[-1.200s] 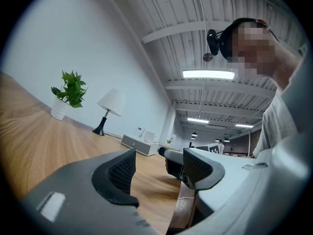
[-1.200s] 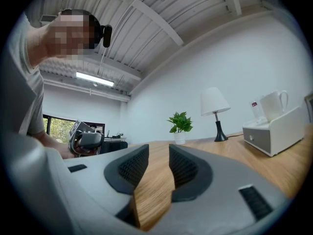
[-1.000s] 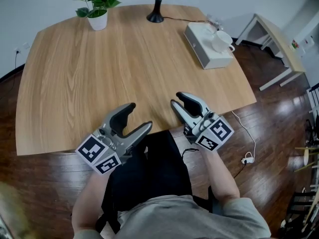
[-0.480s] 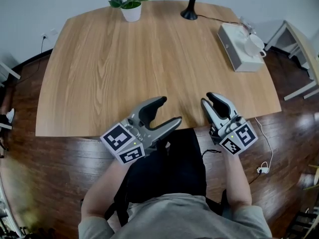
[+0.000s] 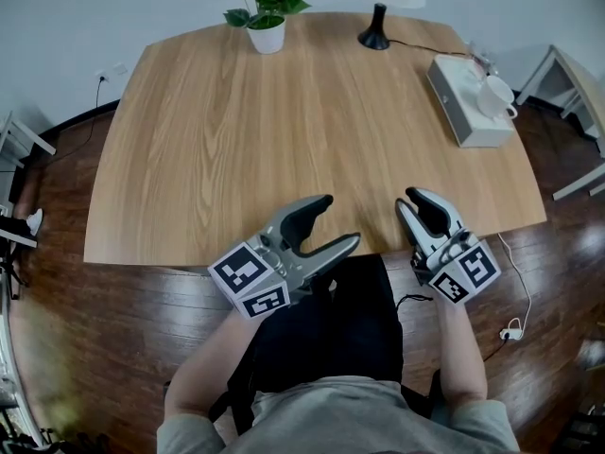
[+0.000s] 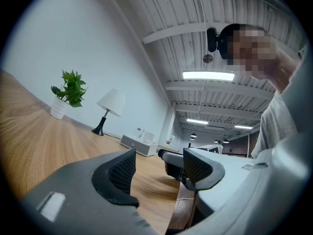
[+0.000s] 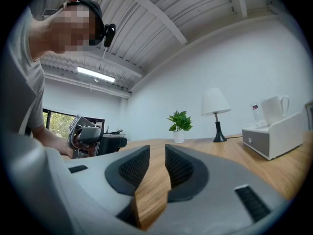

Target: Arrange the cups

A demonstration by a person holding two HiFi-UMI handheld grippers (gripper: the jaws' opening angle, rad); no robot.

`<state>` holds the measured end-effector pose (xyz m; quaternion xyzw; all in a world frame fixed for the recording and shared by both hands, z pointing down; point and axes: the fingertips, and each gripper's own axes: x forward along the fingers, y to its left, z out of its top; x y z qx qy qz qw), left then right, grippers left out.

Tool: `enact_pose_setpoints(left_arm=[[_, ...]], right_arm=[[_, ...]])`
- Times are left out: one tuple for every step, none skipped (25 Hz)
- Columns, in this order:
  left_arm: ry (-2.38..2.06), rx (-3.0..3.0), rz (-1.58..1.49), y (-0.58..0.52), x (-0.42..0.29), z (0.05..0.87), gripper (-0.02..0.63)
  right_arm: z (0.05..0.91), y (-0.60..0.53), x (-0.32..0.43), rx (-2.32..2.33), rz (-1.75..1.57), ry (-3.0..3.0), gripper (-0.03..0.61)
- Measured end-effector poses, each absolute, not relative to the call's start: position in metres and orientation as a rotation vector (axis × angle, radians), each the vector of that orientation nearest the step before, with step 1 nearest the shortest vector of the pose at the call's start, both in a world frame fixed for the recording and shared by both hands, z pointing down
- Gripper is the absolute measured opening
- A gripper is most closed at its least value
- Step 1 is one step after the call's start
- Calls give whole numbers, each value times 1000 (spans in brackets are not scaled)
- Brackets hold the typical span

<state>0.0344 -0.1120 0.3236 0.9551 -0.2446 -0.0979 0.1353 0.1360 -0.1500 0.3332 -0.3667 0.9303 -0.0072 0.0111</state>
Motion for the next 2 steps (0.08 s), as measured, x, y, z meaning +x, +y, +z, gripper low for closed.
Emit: enact_pose_setpoints(left_arm=[[-709, 2769, -285, -112, 34, 323, 295], [-710, 2772, -287, -113, 35, 321, 295]], right_arm=[[332, -151, 136, -1141, -19, 2903, 115], [331, -151, 136, -1139, -15, 2903, 115]])
